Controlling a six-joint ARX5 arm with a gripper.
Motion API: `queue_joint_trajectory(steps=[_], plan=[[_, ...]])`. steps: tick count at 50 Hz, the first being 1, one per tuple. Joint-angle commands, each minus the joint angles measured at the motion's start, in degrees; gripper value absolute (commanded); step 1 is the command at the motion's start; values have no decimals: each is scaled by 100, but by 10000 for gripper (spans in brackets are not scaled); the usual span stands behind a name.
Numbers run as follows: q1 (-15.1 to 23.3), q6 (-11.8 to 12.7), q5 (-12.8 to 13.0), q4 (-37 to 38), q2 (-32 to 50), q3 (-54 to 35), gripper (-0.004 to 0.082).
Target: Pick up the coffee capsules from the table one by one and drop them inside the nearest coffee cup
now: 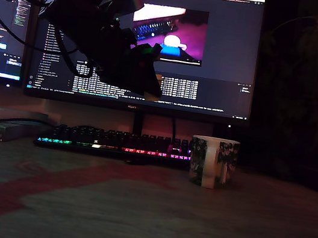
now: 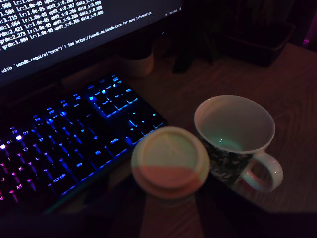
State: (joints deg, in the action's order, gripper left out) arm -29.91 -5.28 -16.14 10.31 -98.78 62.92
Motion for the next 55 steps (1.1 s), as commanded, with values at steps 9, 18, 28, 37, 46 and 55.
queue_joint_trajectory(steps=[9,18,28,37,46,55], plan=[[11,74,7,-208,57,-77,218],[4,72,4,-271,57,-77,218],[-85,28,4,-326,57,-72,216],[-225,-96,11,-673,57,120,215],[-330,-260,9,-1029,57,398,195],[-393,-275,11,-1246,52,555,195]])
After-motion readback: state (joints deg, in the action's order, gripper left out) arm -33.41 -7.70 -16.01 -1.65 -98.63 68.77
